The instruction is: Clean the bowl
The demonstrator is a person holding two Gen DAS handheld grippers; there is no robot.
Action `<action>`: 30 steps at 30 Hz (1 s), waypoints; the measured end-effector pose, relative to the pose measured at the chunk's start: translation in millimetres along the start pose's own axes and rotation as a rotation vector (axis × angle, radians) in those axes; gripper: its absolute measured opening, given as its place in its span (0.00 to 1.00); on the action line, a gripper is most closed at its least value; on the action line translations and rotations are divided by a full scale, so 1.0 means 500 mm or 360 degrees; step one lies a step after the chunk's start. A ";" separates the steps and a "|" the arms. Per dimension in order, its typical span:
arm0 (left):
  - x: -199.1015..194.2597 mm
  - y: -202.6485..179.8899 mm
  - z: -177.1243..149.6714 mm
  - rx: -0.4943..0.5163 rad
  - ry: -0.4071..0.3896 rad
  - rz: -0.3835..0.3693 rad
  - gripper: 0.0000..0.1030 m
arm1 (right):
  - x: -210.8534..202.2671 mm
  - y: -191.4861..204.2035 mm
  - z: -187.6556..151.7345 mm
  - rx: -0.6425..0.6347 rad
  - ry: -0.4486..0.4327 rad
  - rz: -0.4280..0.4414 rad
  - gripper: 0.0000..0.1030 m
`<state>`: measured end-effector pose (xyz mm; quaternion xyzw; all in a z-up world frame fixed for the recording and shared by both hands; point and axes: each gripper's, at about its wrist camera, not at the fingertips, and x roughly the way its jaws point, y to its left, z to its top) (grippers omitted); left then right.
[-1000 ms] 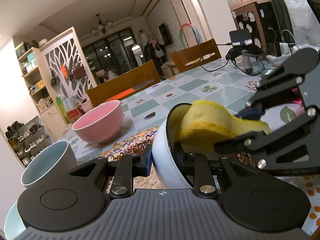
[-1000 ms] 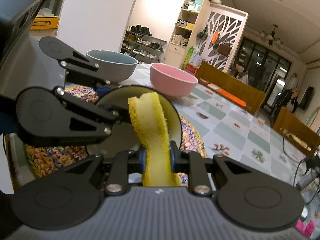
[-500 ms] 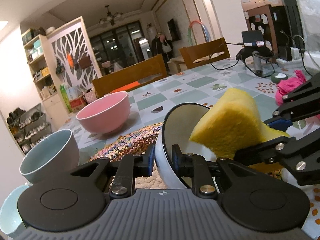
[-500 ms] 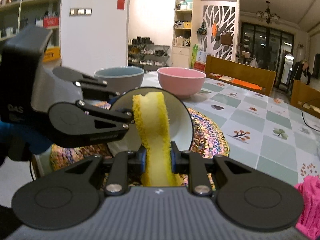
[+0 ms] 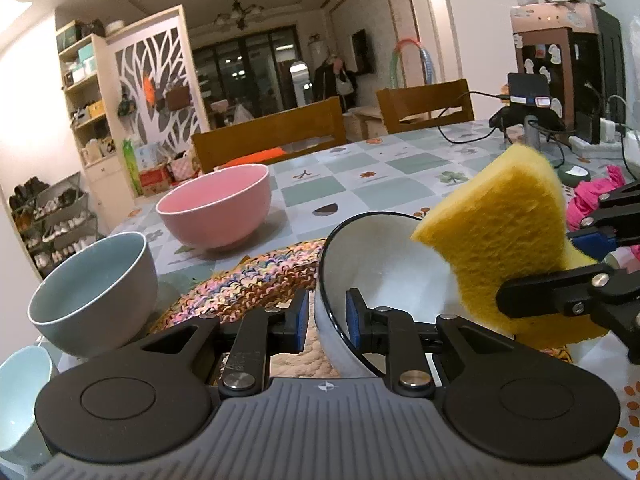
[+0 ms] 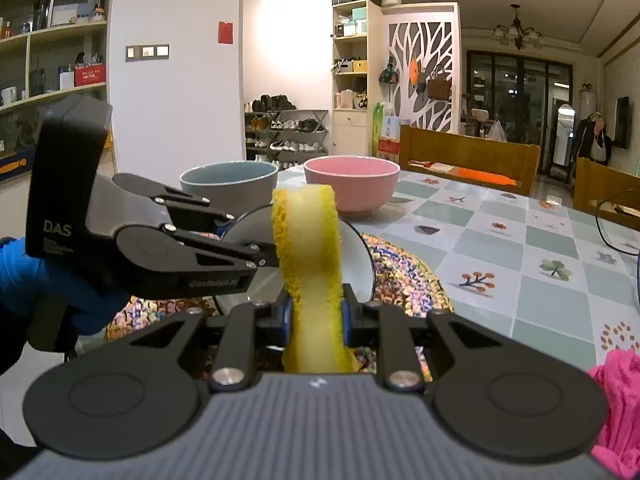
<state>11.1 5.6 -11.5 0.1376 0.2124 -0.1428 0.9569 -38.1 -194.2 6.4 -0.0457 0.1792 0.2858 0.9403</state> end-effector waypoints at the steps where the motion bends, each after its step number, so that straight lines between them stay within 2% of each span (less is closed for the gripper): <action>1: 0.001 0.001 0.000 -0.0003 0.0003 0.0001 0.23 | 0.001 -0.001 0.002 0.0000 -0.0006 -0.0001 0.22; 9: 0.010 0.017 0.004 -0.0042 0.0026 0.0002 0.24 | -0.004 0.004 0.017 -0.0008 -0.0037 -0.0020 0.22; 18: -0.010 0.024 0.023 -0.0021 -0.0039 0.0011 0.40 | -0.017 0.004 0.019 0.0014 -0.0053 -0.0057 0.22; 25: -0.035 0.006 0.042 0.0065 -0.0057 -0.0066 0.54 | -0.032 -0.005 0.022 0.0033 -0.0048 -0.0116 0.22; 30: -0.052 -0.011 0.049 0.0119 -0.0054 -0.0144 0.55 | -0.038 -0.016 0.022 0.0046 -0.0022 -0.0155 0.22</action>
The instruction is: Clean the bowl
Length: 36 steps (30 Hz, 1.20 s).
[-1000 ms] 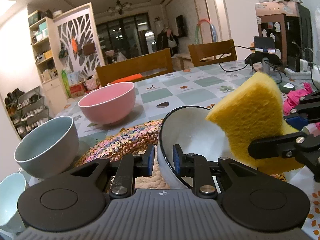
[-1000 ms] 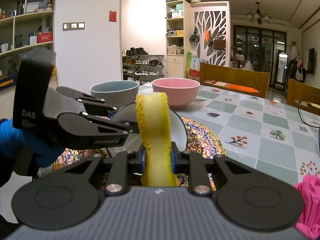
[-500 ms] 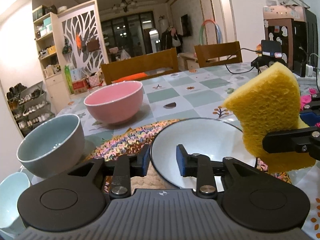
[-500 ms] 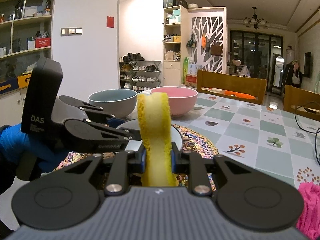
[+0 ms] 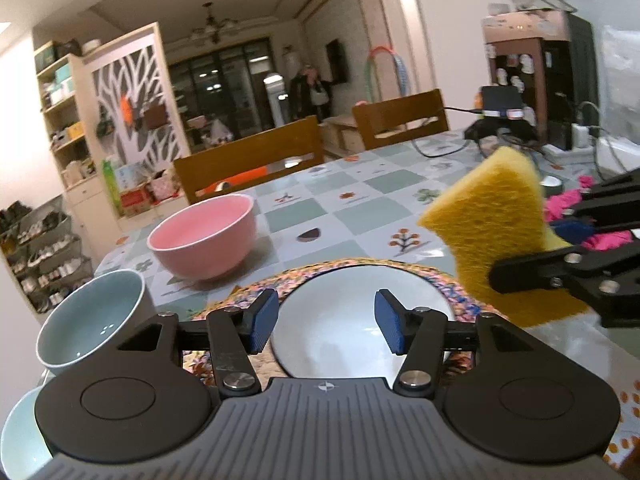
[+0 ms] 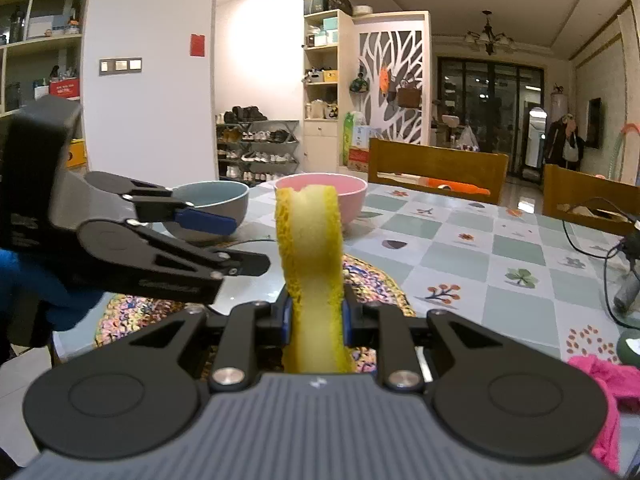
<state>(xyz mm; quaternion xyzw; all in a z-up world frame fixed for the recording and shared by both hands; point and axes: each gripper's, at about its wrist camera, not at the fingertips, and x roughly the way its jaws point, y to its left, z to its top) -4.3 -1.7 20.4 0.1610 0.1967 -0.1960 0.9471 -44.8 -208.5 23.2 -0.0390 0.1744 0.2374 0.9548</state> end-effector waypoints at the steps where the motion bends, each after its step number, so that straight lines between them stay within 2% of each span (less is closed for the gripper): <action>1: -0.004 -0.003 0.002 0.0007 0.0003 -0.0021 0.56 | 0.000 -0.003 0.000 0.0000 0.0007 -0.0005 0.22; 12: -0.003 -0.038 -0.003 0.0067 0.0069 -0.0224 0.57 | 0.007 -0.027 -0.003 0.0016 0.0053 -0.0029 0.22; 26: 0.043 -0.062 -0.023 0.0147 0.0180 -0.0236 0.56 | 0.017 -0.040 -0.011 0.0039 0.0078 -0.0035 0.23; 28: 0.050 -0.063 -0.025 0.0150 0.0186 -0.0241 0.55 | 0.018 -0.042 -0.011 0.0041 0.0080 -0.0037 0.23; 32: 0.064 -0.063 -0.028 0.0145 0.0201 -0.0251 0.39 | 0.020 -0.044 -0.013 0.0049 0.0084 -0.0038 0.23; 36: 0.080 -0.062 -0.034 0.0147 0.0224 -0.0266 0.36 | 0.024 -0.046 -0.014 0.0061 0.0087 -0.0039 0.23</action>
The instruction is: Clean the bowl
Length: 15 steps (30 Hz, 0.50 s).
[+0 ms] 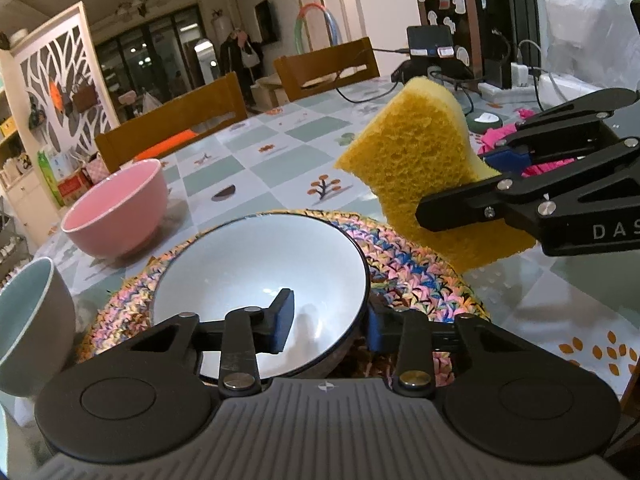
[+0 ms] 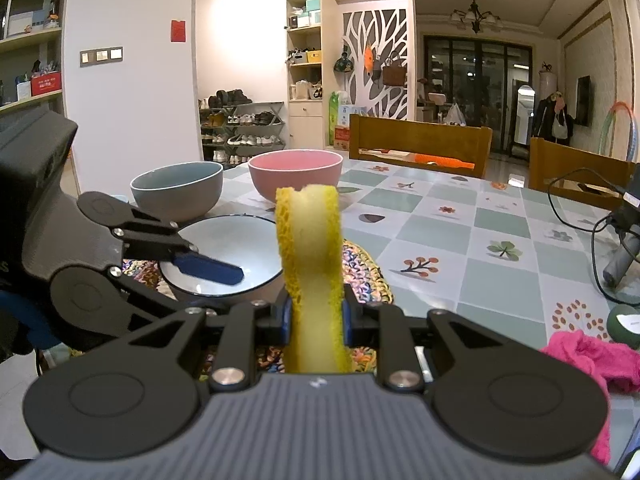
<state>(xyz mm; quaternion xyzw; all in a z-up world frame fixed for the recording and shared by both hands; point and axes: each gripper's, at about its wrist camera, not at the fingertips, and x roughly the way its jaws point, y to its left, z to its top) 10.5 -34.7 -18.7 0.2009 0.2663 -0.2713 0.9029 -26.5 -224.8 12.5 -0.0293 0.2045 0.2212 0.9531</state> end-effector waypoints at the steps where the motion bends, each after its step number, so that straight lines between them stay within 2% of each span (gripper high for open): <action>1: 0.002 0.000 -0.001 0.0003 0.0001 -0.0002 0.35 | 0.000 0.000 0.000 0.0002 0.0000 0.0000 0.23; 3: 0.004 0.002 -0.003 -0.0002 -0.0011 -0.0027 0.32 | 0.001 -0.002 -0.001 0.0008 0.0001 0.0000 0.23; 7: 0.004 0.004 -0.004 -0.0021 -0.0035 -0.0093 0.15 | 0.002 -0.005 -0.001 0.0018 0.0001 0.0000 0.23; 15: -0.005 0.013 0.003 -0.0079 -0.0069 -0.0101 0.12 | 0.001 -0.011 -0.001 0.0036 -0.0003 -0.0003 0.23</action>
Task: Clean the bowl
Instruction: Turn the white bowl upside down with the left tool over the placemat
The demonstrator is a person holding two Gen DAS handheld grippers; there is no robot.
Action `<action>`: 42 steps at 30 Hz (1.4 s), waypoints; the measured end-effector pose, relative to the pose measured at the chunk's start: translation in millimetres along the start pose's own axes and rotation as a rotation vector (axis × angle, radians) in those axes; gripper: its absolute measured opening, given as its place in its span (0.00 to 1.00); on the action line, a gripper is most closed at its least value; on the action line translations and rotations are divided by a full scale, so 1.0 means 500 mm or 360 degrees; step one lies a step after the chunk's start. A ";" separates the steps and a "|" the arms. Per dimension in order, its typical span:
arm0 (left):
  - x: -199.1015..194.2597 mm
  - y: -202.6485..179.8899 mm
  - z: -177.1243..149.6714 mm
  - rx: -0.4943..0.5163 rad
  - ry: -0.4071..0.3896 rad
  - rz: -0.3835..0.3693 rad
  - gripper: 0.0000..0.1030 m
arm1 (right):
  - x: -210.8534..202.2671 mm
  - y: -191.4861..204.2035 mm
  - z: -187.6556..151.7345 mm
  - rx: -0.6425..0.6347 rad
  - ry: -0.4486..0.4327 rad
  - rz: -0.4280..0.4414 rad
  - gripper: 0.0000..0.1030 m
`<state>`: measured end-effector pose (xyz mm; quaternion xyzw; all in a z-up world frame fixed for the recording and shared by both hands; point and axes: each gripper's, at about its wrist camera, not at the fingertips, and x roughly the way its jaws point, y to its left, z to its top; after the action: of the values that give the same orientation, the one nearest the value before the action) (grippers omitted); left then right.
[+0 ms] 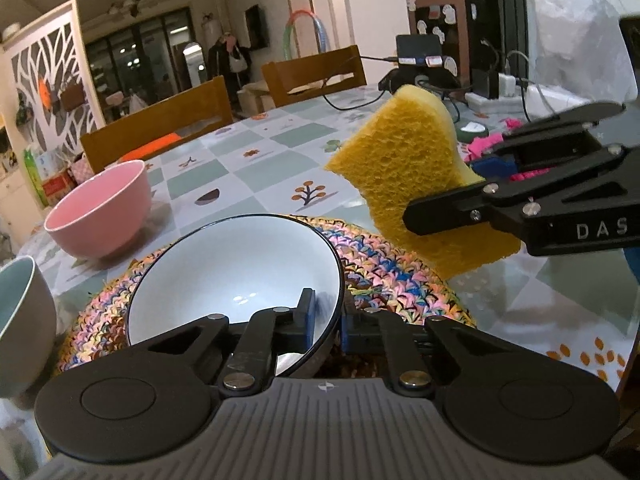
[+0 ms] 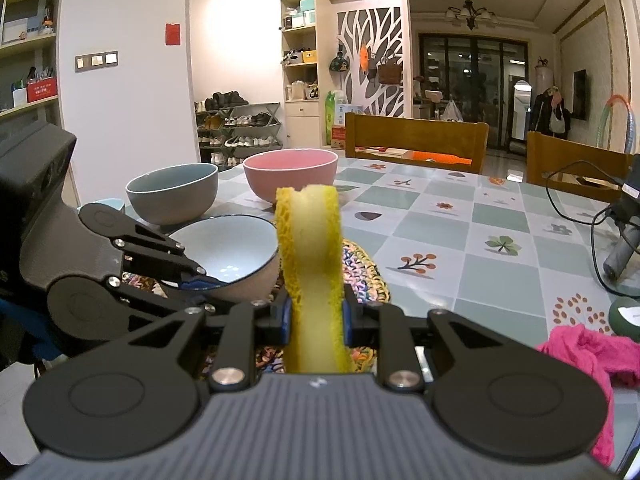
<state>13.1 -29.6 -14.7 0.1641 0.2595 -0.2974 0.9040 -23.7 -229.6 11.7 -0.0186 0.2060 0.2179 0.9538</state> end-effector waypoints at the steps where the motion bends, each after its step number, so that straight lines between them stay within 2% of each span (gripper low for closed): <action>1: -0.003 0.003 0.002 -0.0019 -0.0009 -0.0007 0.12 | 0.000 -0.001 0.000 0.0001 -0.0001 -0.0001 0.23; 9: -0.026 0.043 0.014 -0.0235 -0.0080 -0.0114 0.11 | -0.003 -0.006 0.002 0.0016 -0.0010 -0.0005 0.23; 15: -0.042 0.056 0.018 -0.0339 -0.0132 -0.0191 0.11 | -0.001 -0.007 0.004 0.0015 -0.0004 -0.0001 0.23; 20: -0.048 0.051 0.025 -0.0355 -0.0143 -0.0230 0.12 | 0.000 -0.008 0.007 0.0024 -0.0004 -0.0002 0.23; 24: -0.057 0.062 0.024 -0.0462 -0.0168 -0.0361 0.13 | -0.003 -0.013 0.008 0.0044 -0.0007 0.0004 0.23; 25: -0.060 0.068 0.022 -0.0512 -0.0180 -0.0424 0.13 | -0.003 -0.014 0.008 0.0049 -0.0008 0.0004 0.23; 30: -0.056 0.097 0.002 -0.0707 -0.0200 -0.0589 0.12 | -0.002 -0.018 0.009 0.0072 0.0006 0.0006 0.23; 34: -0.058 0.128 -0.020 -0.0851 -0.0240 -0.0672 0.12 | 0.010 -0.015 0.008 0.0060 0.0049 0.0012 0.23; 42: -0.067 0.167 -0.055 -0.0975 -0.0315 -0.0780 0.12 | 0.050 -0.003 0.008 0.0032 0.0162 0.0021 0.25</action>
<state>31.8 62.4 -5.9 -0.2089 0.2793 -0.4274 0.8341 -1.1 -220.3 5.3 -0.0187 0.2565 0.2208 0.9408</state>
